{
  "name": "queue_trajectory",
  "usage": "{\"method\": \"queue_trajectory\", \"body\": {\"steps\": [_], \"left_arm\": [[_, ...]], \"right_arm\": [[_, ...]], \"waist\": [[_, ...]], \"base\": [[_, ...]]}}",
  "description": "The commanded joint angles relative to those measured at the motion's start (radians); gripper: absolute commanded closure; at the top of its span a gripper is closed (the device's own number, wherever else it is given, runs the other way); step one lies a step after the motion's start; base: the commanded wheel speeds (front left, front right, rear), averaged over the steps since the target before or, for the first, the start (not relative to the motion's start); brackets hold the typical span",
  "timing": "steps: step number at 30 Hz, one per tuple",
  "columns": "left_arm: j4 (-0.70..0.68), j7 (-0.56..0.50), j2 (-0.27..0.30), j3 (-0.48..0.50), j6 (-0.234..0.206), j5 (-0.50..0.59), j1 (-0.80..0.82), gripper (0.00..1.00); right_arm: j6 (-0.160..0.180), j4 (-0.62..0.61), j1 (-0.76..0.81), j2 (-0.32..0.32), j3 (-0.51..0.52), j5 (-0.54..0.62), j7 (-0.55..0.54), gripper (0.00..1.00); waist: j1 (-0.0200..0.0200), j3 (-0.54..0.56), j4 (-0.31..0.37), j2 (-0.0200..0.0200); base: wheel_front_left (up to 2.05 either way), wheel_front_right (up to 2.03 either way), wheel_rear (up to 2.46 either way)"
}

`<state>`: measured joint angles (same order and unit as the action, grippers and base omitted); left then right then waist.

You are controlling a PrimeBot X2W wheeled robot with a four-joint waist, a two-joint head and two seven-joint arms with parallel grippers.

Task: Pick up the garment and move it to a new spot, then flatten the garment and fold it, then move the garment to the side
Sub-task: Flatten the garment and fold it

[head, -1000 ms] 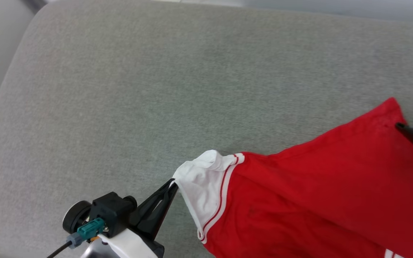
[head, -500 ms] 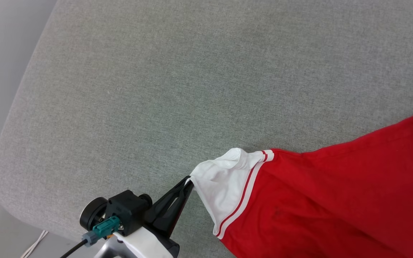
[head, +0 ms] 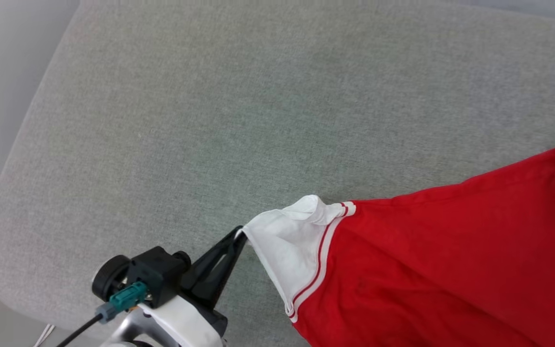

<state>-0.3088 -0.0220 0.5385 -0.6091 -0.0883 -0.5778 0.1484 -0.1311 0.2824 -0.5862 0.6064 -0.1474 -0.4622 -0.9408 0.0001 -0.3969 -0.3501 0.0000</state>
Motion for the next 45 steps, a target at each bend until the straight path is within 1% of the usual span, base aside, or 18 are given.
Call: {"method": "queue_trajectory", "body": {"steps": [1,6,11,18,22,27,31,32,37,45], "left_arm": [[-0.011,0.004,0.014,0.015,-0.009,-0.002,0.004,1.00],[-0.038,-0.003,0.056,0.055,-0.029,-0.005,-0.006,1.00],[-0.079,-0.008,0.104,0.106,-0.048,-0.005,0.002,1.00],[-0.148,-0.001,0.150,0.217,-0.088,-0.022,0.054,1.00],[-0.178,-0.001,0.183,0.291,-0.099,-0.029,0.113,1.00],[-0.210,-0.023,0.227,0.380,-0.103,-0.050,0.213,1.00],[-0.225,-0.034,0.248,0.439,-0.107,-0.067,0.303,1.00],[-0.225,-0.034,0.248,0.439,-0.107,-0.067,0.303,1.00],[-0.234,-0.044,0.261,0.477,-0.107,-0.065,0.430,1.00],[-0.175,-0.078,0.285,0.479,-0.072,-0.065,0.632,1.00]], "right_arm": [[0.001,0.008,-0.004,-0.012,-0.011,-0.015,0.033,1.00],[0.001,0.003,-0.040,-0.030,-0.017,-0.059,0.121,1.00],[0.001,-0.031,-0.068,-0.017,-0.026,-0.104,0.186,1.00],[0.001,-0.123,-0.113,-0.032,-0.004,-0.166,0.249,1.00],[0.001,-0.190,-0.140,-0.050,0.009,-0.183,0.272,1.00],[0.001,-0.278,-0.174,-0.079,0.025,-0.194,0.294,1.00],[0.001,-0.335,-0.201,-0.111,0.040,-0.195,0.307,1.00],[0.001,-0.335,-0.201,-0.111,0.040,-0.195,0.307,1.00],[0.001,-0.404,-0.221,-0.142,0.057,-0.187,0.304,1.00],[0.001,-0.476,-0.259,-0.183,0.090,-0.173,0.296,1.00]], "waist": [[-0.0001,0.048,0.037,0.0000],[-0.0001,0.129,0.099,0.0000],[-0.0001,0.203,0.164,0.0000],[-0.0001,0.280,0.255,0.0000],[-0.0001,0.304,0.306,0.0000],[-0.0001,0.317,0.365,0.0000],[-0.0001,0.323,0.405,0.0000],[-0.0001,0.323,0.405,0.0000],[-0.0001,0.317,0.444,0.0000],[-0.0001,0.263,0.480,0.0000]], "base": [[0.00,0.00,0.00],[0.00,0.00,0.00],[0.00,0.00,0.00],[0.00,0.00,0.00],[0.00,0.00,0.00],[0.00,0.00,0.00],[0.00,0.00,0.00],[0.00,0.00,0.00],[0.00,0.00,0.00],[0.00,0.00,0.00]]}}
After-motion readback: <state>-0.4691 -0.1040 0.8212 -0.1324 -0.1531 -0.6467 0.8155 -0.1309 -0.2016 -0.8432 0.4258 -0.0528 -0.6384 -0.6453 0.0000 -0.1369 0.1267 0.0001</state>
